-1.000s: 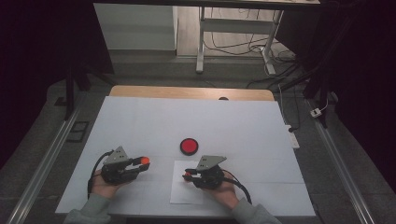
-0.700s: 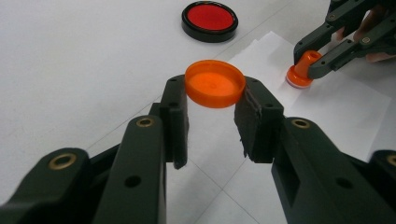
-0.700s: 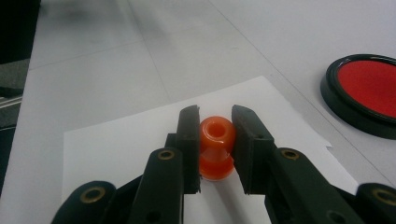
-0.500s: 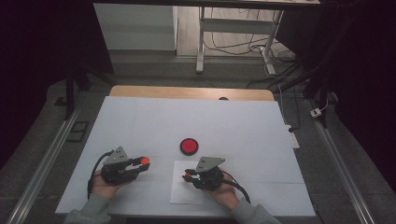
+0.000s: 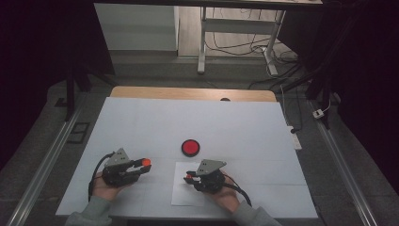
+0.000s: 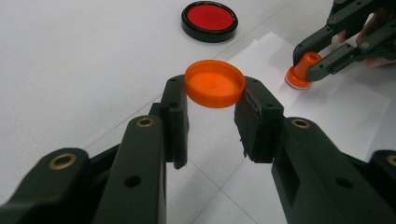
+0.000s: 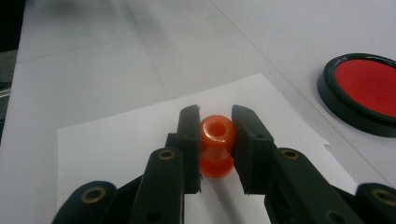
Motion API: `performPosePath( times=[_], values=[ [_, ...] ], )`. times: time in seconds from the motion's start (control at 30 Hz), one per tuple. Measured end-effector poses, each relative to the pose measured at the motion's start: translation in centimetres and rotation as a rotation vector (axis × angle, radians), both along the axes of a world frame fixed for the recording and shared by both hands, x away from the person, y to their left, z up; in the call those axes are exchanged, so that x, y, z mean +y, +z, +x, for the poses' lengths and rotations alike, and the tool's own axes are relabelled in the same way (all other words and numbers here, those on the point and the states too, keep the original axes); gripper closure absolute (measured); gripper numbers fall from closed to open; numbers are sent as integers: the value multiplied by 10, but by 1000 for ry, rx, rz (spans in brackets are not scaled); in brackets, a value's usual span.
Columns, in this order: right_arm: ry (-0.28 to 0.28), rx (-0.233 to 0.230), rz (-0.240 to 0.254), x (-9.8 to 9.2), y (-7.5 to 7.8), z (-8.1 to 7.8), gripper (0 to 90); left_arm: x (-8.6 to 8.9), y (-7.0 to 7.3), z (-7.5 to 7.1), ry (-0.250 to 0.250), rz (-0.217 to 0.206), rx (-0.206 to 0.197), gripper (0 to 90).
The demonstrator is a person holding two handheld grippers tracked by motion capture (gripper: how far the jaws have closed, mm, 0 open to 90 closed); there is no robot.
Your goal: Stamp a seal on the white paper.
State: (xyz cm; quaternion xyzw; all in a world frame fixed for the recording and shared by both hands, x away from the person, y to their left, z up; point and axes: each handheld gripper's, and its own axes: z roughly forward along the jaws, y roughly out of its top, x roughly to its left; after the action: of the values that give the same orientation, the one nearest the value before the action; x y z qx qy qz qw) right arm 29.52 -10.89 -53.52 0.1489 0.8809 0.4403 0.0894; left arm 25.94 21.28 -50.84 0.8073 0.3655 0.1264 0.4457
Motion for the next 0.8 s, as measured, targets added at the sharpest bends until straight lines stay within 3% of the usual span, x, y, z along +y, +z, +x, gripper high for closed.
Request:
performPosePath(
  times=[0.8],
  values=[
    [0,-9,4,0,-1,0,730,0,1,-1,5,-3,-4,654]
  ],
)
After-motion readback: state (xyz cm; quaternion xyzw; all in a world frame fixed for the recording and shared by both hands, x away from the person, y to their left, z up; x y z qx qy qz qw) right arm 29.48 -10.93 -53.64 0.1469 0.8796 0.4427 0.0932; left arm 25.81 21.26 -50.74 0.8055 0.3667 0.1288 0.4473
